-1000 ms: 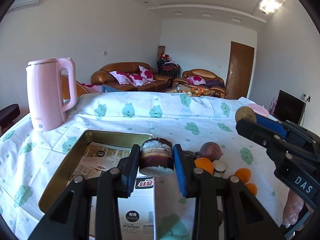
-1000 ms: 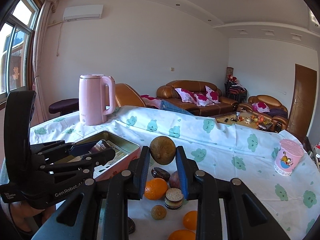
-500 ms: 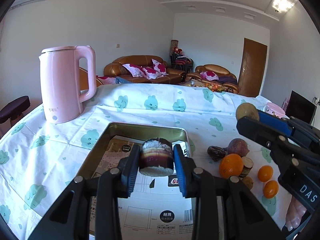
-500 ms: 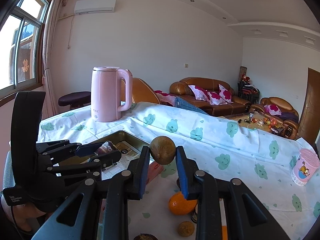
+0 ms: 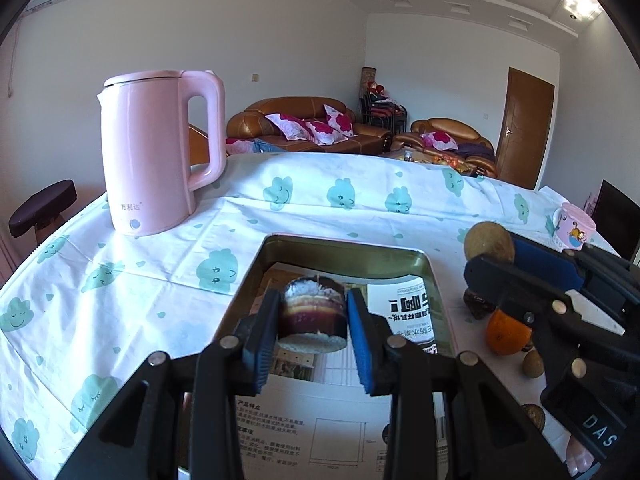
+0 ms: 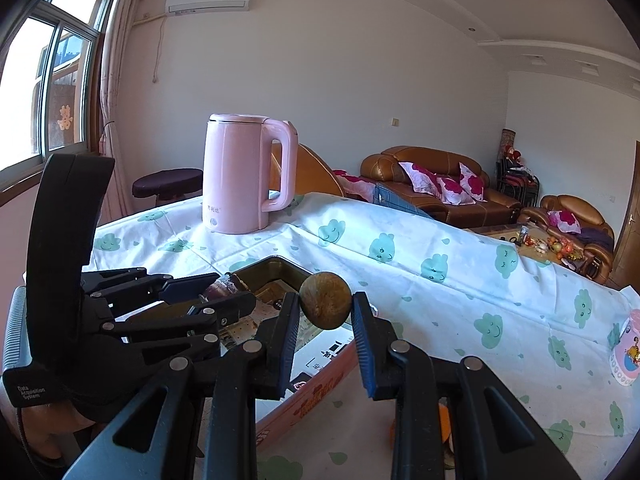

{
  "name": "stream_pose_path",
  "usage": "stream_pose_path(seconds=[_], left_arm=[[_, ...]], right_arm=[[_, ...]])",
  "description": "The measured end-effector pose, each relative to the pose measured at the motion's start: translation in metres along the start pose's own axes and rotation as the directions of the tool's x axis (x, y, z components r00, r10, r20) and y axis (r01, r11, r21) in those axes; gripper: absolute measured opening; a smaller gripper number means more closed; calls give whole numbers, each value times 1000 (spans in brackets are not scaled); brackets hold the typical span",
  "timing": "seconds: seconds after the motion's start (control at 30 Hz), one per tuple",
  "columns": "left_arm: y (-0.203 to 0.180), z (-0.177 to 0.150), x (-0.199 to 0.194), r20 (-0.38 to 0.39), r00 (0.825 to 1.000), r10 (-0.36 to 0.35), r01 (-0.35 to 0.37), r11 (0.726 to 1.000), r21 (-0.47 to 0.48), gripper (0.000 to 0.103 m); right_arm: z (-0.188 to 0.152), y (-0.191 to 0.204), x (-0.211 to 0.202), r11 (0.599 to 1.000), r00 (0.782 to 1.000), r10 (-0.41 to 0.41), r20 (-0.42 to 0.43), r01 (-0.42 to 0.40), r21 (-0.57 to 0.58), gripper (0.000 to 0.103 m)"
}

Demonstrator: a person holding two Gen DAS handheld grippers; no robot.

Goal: Organize fruits
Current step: 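Lower the cake into the tin with the left tool while the right tool drops the fruit in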

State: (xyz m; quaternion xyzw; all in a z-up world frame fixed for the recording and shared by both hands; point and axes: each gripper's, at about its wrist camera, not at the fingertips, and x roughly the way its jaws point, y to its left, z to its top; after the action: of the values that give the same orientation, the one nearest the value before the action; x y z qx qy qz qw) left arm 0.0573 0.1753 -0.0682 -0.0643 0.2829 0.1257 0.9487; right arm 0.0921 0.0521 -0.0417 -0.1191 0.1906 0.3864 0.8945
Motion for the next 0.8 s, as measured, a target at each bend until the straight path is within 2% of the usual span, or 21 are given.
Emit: stream_pose_path(seconds=[0.57,0.7,0.8], left_arm=[[13,-3,19,-75,997,22,-22,1000,-2,36],[15,-4,18,-73,997,31,-32,999,-2,42],[18,-3,14,-58,998,32,-33,999,-19,53]], right_arm=[[-10,14,39,999,994,35,-104,-35,0,29],[-13,17,43,999,991,38,-125,-39,-2,29],[-14,16,41,1000,992,26,-127,-26,3,35]])
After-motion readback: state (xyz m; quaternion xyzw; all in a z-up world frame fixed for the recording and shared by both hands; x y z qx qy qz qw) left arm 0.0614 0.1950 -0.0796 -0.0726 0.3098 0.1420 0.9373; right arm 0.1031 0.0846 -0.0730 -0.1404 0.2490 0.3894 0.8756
